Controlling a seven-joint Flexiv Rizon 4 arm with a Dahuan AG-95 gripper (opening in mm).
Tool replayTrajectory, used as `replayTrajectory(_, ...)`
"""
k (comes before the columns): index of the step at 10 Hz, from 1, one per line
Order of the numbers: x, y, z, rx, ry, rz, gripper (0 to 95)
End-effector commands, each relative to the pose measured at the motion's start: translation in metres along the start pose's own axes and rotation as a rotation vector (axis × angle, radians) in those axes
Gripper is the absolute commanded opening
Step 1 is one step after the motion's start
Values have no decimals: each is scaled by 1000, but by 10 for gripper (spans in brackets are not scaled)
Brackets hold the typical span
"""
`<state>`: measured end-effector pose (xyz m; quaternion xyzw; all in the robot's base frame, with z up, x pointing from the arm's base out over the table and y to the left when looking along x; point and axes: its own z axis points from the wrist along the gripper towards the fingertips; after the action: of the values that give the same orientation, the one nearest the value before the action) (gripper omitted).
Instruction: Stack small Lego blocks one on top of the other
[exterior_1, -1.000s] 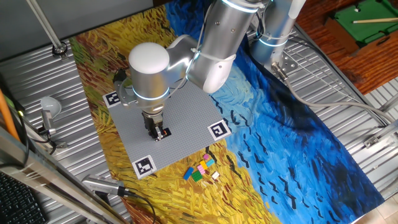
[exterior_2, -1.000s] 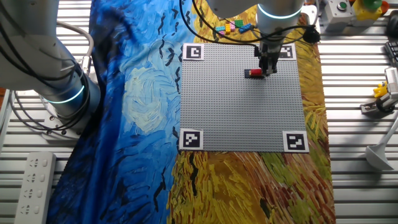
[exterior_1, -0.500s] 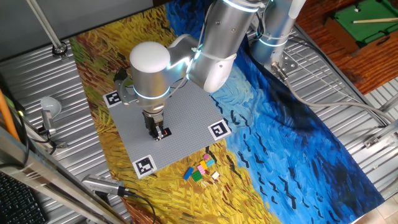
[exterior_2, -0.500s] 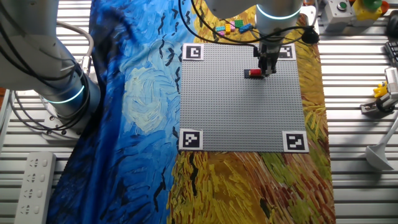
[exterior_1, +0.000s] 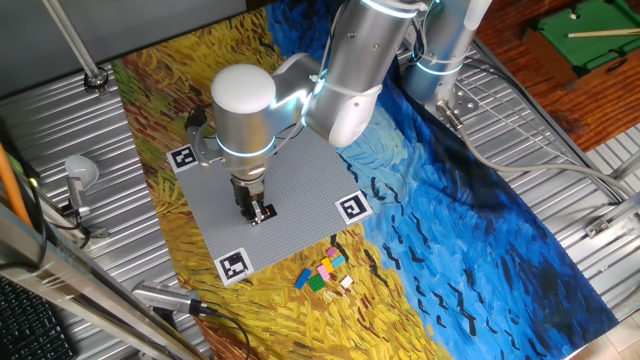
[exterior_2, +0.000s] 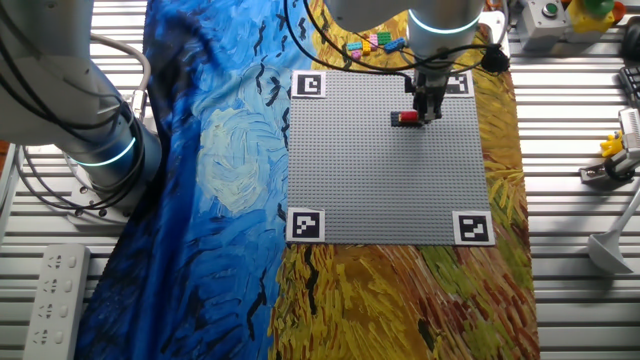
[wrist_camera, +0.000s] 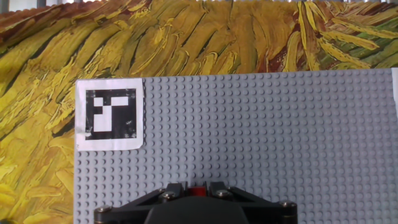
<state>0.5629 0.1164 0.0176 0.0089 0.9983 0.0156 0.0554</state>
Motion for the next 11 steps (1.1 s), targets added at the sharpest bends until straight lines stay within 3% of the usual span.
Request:
replayTrajectory(1,0,0,1,0,5,-3,0)
replayTrajectory(11,0,1,-4,-1,16,-8,0)
